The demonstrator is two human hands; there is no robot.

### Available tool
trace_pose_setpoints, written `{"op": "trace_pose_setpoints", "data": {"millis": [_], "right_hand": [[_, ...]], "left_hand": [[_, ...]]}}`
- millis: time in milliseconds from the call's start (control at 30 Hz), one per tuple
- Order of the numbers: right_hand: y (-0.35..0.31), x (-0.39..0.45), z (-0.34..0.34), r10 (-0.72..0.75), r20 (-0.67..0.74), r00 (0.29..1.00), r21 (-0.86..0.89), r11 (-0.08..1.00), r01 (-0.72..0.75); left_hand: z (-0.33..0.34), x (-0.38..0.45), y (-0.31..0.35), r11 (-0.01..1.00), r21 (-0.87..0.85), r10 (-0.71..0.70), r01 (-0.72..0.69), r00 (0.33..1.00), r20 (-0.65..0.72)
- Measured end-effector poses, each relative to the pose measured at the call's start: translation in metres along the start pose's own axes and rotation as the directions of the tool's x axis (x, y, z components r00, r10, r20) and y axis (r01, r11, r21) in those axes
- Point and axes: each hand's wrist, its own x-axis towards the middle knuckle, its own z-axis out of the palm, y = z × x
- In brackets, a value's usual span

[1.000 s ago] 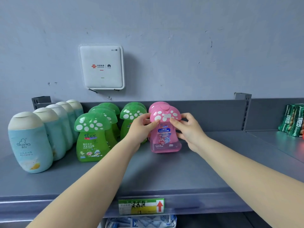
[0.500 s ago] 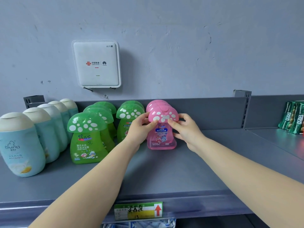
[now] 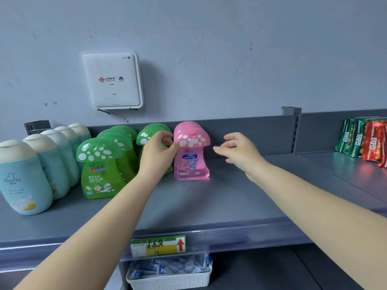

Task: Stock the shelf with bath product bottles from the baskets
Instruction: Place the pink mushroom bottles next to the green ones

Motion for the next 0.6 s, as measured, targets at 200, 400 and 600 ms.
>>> {"op": "trace_pose_setpoints", "data": {"millis": [200,400,600], "right_hand": [[0.000,-0.062,-0.072,-0.318,-0.117,0.941,-0.373,0.892,0.255],[0.030,-0.131,-0.152,-0.341,-0.072,0.937,-0.747,0.642,0.176],[0.072,-0.200,-0.224,-0.231,-0.107,0.967,-0.923,0.384,-0.010]], "left_hand": [[0.036,-0.051,0.062,0.919,0.104,0.364,-0.381,0.920,0.147],[0.118,-0.110,0.118,0.757,0.104,0.569,-0.645,0.729,0.379],[0.197,-0.174,0.160,0.642,-0.018,0.651,-0.766,0.533,0.540]]}}
